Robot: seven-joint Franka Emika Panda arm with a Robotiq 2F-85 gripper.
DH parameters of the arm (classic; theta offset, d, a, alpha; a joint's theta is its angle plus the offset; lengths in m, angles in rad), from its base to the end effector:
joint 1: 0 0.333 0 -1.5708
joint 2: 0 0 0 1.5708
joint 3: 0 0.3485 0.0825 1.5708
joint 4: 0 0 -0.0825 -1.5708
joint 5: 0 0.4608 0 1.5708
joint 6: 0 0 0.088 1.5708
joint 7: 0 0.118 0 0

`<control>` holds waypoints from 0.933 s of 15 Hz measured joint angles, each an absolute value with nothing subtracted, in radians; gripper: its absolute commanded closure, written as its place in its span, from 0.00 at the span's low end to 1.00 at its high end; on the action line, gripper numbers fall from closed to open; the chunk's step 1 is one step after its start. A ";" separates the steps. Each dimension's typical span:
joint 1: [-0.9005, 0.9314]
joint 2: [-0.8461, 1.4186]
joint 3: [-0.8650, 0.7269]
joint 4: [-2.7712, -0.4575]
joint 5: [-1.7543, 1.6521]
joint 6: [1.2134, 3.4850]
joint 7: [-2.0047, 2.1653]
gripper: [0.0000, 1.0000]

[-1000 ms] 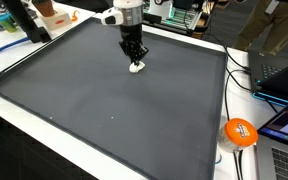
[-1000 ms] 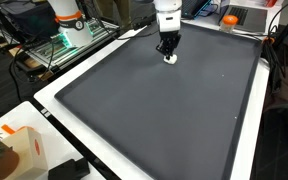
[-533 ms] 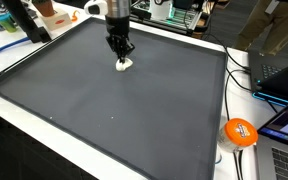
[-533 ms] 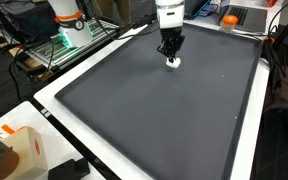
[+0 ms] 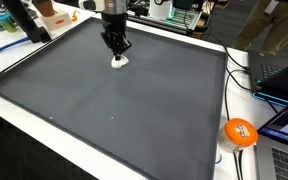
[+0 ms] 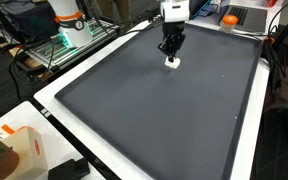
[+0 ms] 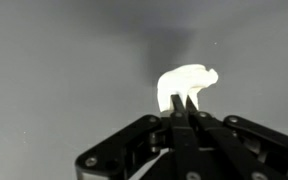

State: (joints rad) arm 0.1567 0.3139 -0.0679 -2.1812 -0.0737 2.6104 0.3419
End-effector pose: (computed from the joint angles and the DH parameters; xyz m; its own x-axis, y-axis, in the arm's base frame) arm 0.6280 0.0567 0.2142 0.9747 -0.1831 0.1283 -0.1875 -0.9820 0.0236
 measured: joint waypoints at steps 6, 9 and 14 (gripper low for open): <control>0.198 0.361 -0.081 -2.174 -0.151 2.613 0.457 0.56; 0.212 0.391 -0.091 -2.169 -0.174 2.613 0.491 0.34; 0.214 0.402 -0.099 -2.158 -0.173 2.601 0.493 0.00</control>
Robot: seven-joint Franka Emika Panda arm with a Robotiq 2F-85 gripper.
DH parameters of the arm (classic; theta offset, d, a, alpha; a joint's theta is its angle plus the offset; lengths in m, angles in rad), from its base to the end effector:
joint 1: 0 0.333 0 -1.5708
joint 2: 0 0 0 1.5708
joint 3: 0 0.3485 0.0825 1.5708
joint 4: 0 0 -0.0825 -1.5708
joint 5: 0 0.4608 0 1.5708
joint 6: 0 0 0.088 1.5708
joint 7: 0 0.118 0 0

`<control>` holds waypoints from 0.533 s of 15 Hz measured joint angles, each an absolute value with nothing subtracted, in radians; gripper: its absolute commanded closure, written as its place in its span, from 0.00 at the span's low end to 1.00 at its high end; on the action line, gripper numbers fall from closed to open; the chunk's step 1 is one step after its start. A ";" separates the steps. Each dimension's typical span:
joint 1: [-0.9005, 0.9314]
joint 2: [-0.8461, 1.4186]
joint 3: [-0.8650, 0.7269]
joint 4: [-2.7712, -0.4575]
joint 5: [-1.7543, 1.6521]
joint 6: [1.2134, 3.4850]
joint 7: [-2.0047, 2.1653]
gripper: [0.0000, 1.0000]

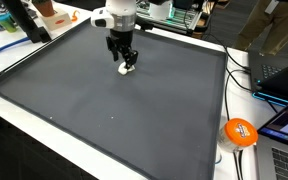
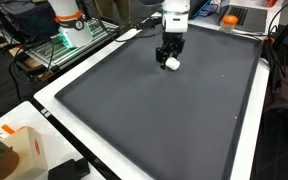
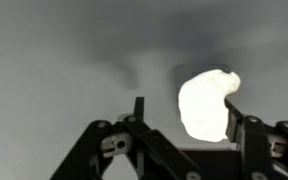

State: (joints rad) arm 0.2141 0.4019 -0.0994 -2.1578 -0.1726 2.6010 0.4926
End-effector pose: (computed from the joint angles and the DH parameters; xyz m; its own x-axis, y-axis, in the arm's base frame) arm 0.6231 0.0729 0.1686 0.9724 -0.2157 0.0895 -0.2244 -0.9691 0.1027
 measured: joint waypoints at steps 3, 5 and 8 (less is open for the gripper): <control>0.205 0.398 -0.110 -2.136 -0.169 2.555 0.493 0.00; 0.192 0.393 -0.111 -2.118 -0.166 2.511 0.492 0.00; 0.186 0.388 -0.116 -2.099 -0.178 2.451 0.495 0.00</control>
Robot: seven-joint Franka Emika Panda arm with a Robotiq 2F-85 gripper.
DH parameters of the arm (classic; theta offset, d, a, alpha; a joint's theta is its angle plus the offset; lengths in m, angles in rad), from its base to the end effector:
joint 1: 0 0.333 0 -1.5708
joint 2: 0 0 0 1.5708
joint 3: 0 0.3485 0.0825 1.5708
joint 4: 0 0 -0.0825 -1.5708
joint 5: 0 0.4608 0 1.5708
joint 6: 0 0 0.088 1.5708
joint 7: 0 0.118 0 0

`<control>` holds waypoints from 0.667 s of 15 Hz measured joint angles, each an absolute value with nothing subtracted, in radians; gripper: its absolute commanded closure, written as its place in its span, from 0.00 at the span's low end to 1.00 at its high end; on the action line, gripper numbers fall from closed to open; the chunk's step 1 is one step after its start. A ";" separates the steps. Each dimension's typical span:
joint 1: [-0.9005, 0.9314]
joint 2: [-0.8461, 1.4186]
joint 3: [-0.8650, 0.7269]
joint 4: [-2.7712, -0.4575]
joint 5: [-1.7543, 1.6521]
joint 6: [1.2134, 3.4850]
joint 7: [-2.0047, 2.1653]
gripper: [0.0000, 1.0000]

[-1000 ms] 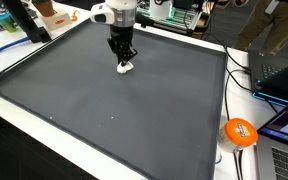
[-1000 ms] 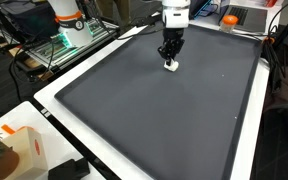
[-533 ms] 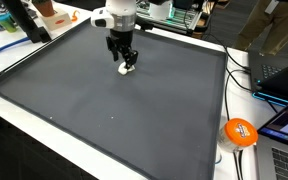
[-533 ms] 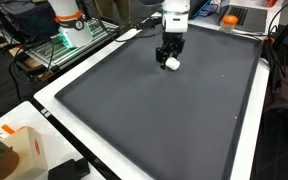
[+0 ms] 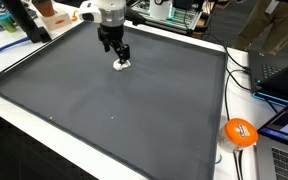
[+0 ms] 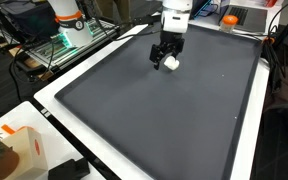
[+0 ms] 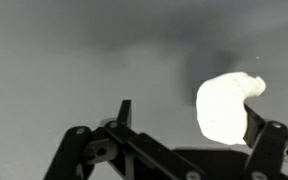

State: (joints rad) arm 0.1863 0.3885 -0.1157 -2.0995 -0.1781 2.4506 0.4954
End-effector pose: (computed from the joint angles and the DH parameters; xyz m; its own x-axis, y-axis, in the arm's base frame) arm 0.6366 0.0429 0.1892 0.9620 -0.2716 0.0292 -0.2728 -0.9494 0.1558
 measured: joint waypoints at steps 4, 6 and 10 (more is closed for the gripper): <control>0.213 0.398 -0.114 -2.100 -0.247 2.431 0.514 0.00; 0.239 0.410 -0.114 -2.100 -0.302 2.431 0.547 0.00; 0.275 0.429 -0.110 -2.099 -0.357 2.431 0.566 0.00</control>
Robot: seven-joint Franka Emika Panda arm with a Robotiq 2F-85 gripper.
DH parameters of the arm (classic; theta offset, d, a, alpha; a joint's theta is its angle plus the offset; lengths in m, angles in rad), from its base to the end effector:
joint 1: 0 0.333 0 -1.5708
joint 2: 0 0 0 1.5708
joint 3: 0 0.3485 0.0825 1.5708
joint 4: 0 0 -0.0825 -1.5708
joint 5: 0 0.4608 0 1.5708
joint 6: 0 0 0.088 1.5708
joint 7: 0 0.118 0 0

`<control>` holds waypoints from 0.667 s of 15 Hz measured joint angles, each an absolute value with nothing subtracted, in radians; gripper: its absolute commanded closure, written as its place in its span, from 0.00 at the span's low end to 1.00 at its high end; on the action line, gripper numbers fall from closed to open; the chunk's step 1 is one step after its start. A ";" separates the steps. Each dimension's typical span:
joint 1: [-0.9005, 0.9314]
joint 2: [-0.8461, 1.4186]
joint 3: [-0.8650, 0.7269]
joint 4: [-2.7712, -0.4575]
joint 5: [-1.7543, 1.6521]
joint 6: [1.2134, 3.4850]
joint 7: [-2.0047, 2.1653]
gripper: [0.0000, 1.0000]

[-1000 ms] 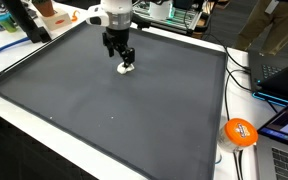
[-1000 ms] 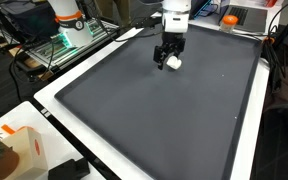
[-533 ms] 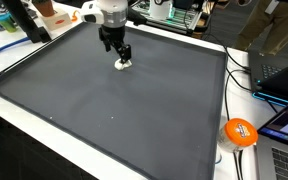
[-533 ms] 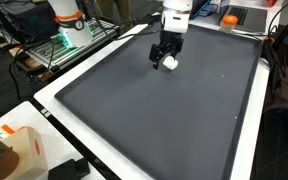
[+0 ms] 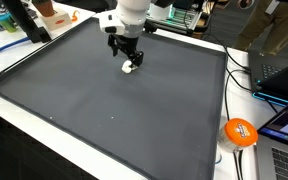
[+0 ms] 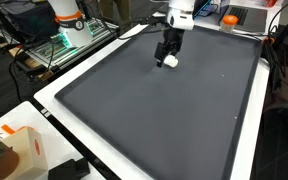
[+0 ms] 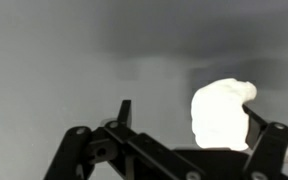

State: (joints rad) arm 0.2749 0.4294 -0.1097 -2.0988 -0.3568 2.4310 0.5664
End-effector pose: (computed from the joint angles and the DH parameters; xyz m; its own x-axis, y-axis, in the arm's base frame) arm 0.6222 0.0985 0.1624 0.9941 -0.1074 0.0177 -0.1080 -0.9544 0.2781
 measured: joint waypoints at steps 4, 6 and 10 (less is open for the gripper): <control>0.268 0.434 -0.088 -2.099 -0.321 2.430 0.562 0.00; 0.240 0.435 -0.074 -2.093 -0.232 2.399 0.539 0.00; 0.141 0.435 -0.060 -2.059 -0.029 2.289 0.442 0.00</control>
State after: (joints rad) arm 0.1406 0.4350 -0.0595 -2.0592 -0.0285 2.2891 0.4420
